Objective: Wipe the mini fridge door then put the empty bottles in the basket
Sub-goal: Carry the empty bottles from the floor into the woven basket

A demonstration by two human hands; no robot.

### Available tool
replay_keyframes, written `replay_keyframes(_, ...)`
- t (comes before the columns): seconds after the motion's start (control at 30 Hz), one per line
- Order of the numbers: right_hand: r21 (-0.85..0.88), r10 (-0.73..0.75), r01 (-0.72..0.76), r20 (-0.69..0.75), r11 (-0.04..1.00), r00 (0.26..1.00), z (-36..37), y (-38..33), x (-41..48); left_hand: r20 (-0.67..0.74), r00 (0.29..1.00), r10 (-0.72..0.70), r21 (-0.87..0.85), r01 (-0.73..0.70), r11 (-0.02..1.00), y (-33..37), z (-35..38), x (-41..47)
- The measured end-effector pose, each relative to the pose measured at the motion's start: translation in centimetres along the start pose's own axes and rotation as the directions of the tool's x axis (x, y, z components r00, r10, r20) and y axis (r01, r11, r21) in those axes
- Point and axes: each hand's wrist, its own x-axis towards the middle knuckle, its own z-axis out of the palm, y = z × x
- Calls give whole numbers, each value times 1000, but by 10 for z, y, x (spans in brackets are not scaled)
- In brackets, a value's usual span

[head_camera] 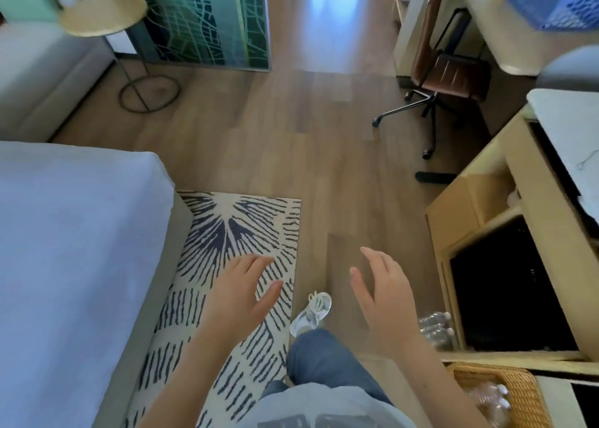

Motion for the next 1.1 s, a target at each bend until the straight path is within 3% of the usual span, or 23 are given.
replay_keyframes(0.17,-19,47,-47,-24,999,999,-13,23,111,54,998,36,-31,-35,999,8,-4,125)
replay_keyframes(0.37,-45,122,-133,-192,990,974,-58,52,212,52,969,240,26,-241,970,43,-13,287)
replay_keyframes(0.6,-8,416,-448,-360,894,835,-87,108,234,226,847,481,-45,-484,874,106,40,413)
replay_keyframes(0.83,142,723,-771,-484,621,493,-82,152,226,440,540,717,-187,-726,662,177,120,509)
replay_keyframes(1.1,398,778,-867,-628,301,-18,-99,153,251,517,-42,855,-410,-889,204,291,177,598)
